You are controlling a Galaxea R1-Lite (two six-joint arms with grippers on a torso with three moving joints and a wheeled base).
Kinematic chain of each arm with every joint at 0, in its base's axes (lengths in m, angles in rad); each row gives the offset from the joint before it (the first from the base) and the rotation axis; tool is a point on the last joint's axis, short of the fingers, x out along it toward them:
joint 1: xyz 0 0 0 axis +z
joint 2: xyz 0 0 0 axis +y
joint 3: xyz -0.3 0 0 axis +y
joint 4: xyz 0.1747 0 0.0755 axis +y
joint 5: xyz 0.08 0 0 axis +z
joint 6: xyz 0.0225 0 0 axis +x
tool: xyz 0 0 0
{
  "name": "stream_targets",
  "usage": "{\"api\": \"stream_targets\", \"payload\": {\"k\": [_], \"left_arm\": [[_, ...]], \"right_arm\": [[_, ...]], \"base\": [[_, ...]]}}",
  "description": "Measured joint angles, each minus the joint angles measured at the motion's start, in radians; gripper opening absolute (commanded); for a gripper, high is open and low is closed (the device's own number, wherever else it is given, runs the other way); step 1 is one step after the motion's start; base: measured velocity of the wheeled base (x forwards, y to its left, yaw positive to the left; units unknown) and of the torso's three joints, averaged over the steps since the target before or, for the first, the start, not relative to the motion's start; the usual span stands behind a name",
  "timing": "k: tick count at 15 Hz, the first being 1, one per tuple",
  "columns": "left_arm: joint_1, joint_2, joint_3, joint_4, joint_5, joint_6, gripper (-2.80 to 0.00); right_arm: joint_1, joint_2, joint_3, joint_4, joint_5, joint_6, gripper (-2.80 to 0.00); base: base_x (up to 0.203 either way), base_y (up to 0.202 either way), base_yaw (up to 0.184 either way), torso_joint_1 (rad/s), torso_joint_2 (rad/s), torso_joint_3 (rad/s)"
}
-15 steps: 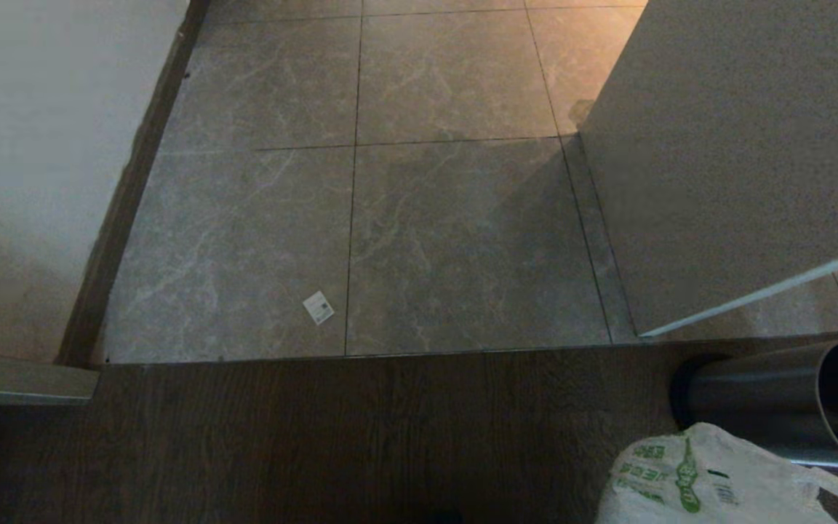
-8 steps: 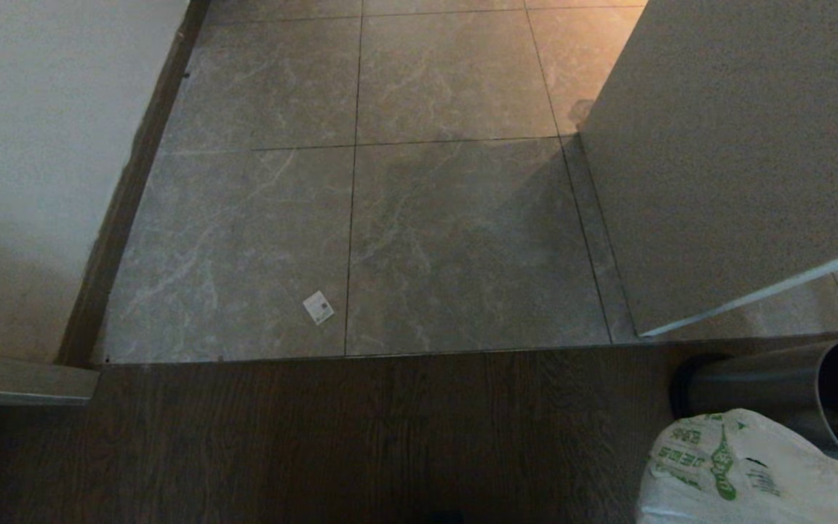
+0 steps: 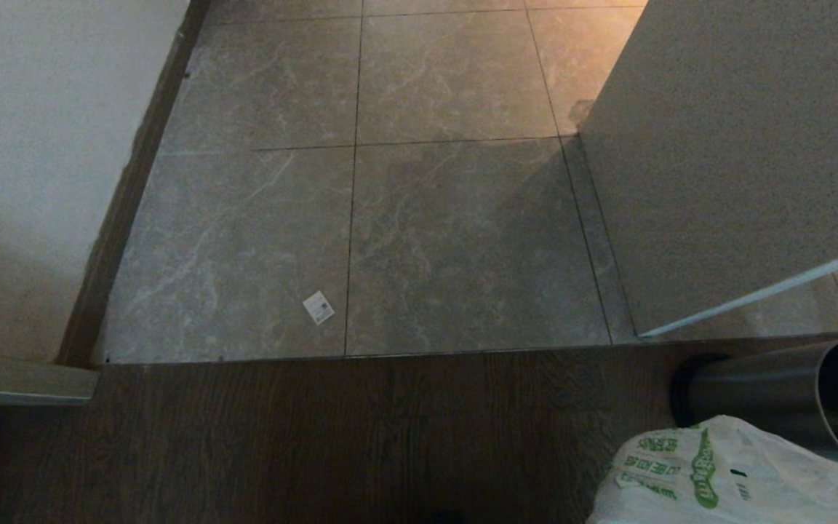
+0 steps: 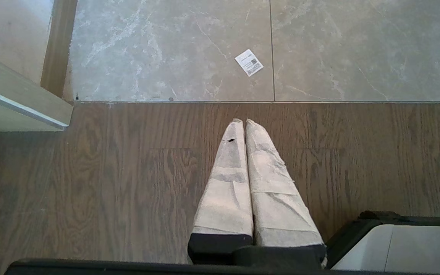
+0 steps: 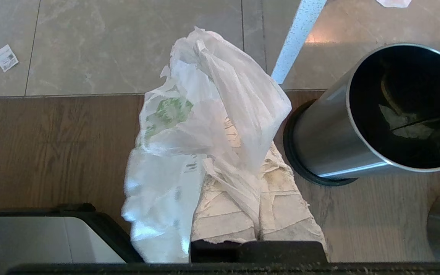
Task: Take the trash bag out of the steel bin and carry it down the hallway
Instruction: Put the trash bag at the door
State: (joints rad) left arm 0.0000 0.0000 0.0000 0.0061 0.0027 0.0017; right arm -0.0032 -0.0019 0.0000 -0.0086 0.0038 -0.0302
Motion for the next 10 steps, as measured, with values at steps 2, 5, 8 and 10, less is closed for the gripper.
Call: {"api": "stream_targets", "payload": {"k": [2, 5, 8, 10], "left_arm": [[0.000, 0.000, 0.000, 0.000, 0.000, 0.000, -2.80], [0.000, 0.000, 0.000, 0.000, 0.000, 0.000, -2.80], [0.000, 0.000, 0.000, 0.000, 0.000, 0.000, -2.80], [0.000, 0.000, 0.000, 0.000, 0.000, 0.000, -2.80]], "right_arm": [[0.000, 0.000, 0.000, 0.001, 0.000, 0.000, -2.80], [0.000, 0.000, 0.000, 0.001, 0.000, 0.000, -2.80], [0.000, 0.000, 0.000, 0.001, 0.000, 0.004, -2.80], [0.000, 0.000, 0.000, 0.001, -0.001, 0.012, -2.80]], "base": [[0.000, 0.000, 0.000, 0.000, 0.00, 0.000], [0.000, 0.000, 0.000, 0.000, 0.00, 0.000], [0.000, 0.000, 0.000, 0.000, 0.00, 0.000], [0.000, 0.000, 0.000, 0.000, 0.00, 0.000]]}}
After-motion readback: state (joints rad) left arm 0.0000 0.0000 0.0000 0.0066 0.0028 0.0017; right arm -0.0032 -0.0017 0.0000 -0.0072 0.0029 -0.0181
